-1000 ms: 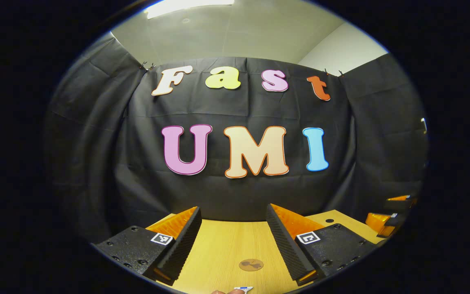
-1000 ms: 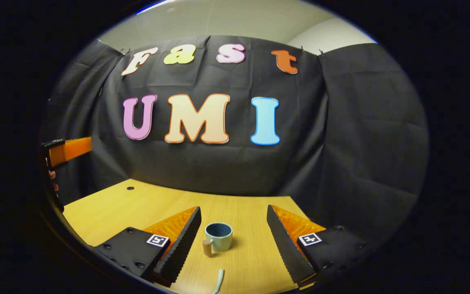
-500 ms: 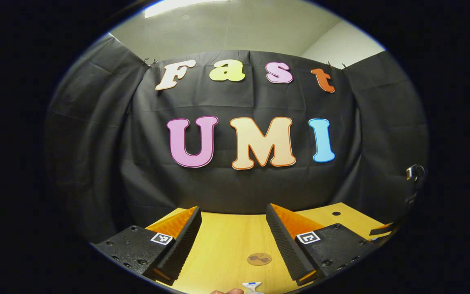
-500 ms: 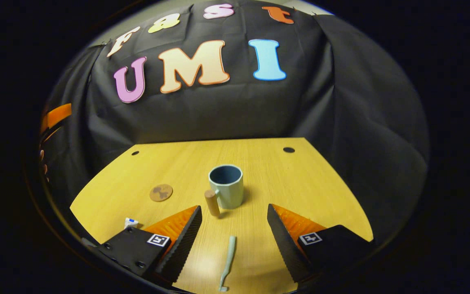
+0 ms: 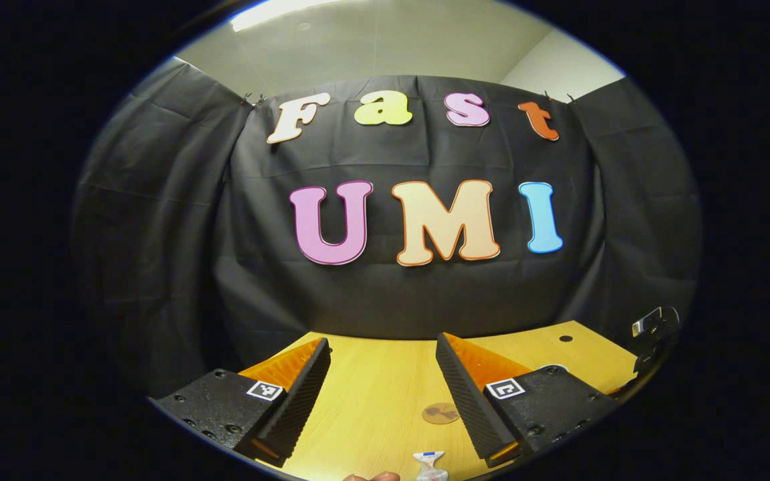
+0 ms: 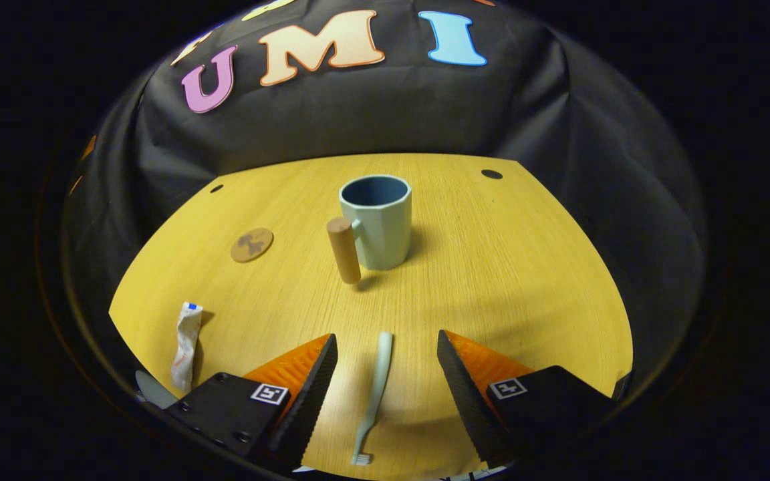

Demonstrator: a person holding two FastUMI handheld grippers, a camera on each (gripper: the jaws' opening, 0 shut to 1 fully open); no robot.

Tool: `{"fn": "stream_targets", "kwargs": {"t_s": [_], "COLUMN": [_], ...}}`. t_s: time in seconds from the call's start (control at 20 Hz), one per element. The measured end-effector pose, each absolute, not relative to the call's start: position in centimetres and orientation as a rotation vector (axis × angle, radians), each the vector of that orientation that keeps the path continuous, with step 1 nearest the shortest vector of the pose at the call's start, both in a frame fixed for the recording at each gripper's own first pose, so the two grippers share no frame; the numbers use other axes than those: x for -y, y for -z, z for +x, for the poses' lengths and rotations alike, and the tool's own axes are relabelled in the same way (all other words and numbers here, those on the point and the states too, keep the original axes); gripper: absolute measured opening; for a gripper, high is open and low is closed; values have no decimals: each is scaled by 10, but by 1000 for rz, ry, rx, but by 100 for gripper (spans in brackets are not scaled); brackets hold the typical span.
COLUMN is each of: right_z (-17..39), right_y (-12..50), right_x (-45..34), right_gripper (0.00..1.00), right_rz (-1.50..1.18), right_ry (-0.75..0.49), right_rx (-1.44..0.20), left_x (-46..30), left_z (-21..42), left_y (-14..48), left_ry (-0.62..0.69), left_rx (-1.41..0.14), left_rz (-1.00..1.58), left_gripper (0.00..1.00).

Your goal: Put the toothbrush and toothpaste on the desktop into the cup, then pick up the cup and place it on the coaster on the desktop.

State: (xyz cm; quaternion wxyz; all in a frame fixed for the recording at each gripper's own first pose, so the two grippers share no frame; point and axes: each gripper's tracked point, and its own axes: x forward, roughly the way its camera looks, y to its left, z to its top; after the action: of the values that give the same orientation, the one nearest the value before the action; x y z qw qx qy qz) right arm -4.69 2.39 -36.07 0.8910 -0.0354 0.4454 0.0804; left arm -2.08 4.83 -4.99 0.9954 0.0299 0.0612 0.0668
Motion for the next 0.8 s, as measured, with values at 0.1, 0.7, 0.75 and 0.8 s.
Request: {"fn": "stream_targets", "kwargs": {"t_s": [0.1, 0.7, 0.75, 0.8], "right_z": [-54, -75, -74, -74], "right_y": [371, 407, 406, 408], "right_x": [-22, -34, -33, -31], "right_gripper": [93, 54, 54, 48], "right_rz": [-101, -163, -160, -168], "right_ry": [-173, -236, -235, -225], "right_rx": [-956, -1178, -1185, -1200], "left_x": [-51, -65, -66, -66], "left_z": [-26, -46, -47, -46], "left_y": [55, 74, 74, 76], "left_ry": [-144, -186, -187, -186], "left_rx": [-138, -199, -198, -203], "left_rz": [58, 85, 89, 96], "left_gripper": [94, 94, 94, 94]}}
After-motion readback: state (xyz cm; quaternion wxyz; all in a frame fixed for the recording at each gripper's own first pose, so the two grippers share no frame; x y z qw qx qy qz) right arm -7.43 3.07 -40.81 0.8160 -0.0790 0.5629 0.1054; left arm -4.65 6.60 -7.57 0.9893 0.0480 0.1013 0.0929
